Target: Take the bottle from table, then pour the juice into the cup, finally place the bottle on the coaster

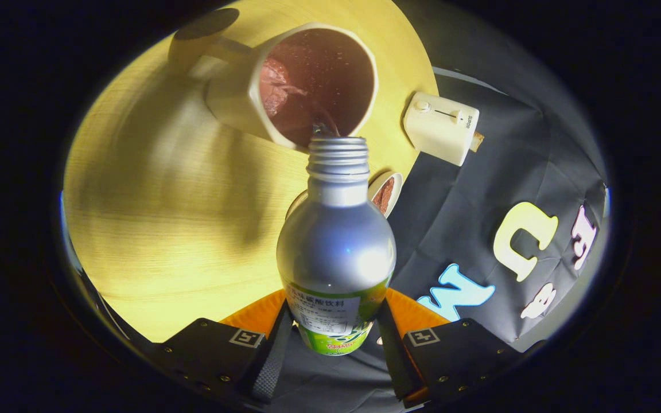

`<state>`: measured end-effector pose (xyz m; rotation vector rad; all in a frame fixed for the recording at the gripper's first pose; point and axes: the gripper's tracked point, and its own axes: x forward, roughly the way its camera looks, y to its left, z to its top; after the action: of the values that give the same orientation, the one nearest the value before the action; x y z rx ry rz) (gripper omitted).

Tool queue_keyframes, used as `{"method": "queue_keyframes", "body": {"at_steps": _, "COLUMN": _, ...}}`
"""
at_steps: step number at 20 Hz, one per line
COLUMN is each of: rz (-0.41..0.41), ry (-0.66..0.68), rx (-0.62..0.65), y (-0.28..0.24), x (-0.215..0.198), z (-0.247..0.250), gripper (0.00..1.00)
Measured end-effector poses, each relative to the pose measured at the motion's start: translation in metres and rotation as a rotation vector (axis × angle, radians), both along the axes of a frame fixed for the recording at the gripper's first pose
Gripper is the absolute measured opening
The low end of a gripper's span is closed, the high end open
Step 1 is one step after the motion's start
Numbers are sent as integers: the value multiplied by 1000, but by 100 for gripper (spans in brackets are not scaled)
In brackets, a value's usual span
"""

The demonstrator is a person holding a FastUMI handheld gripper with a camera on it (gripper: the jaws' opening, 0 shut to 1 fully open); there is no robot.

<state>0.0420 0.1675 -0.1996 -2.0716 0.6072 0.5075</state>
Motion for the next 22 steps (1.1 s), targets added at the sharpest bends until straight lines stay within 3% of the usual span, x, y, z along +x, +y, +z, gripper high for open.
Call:
{"method": "queue_keyframes", "body": {"at_steps": 15, "rz": 21, "ry": 16, "rx": -108, "y": 5, "x": 6, "z": 18, "gripper": 75}}
{"method": "queue_keyframes", "body": {"at_steps": 22, "rz": -14, "ry": 22, "rx": -140, "y": 7, "x": -2, "z": 25, "gripper": 75}}
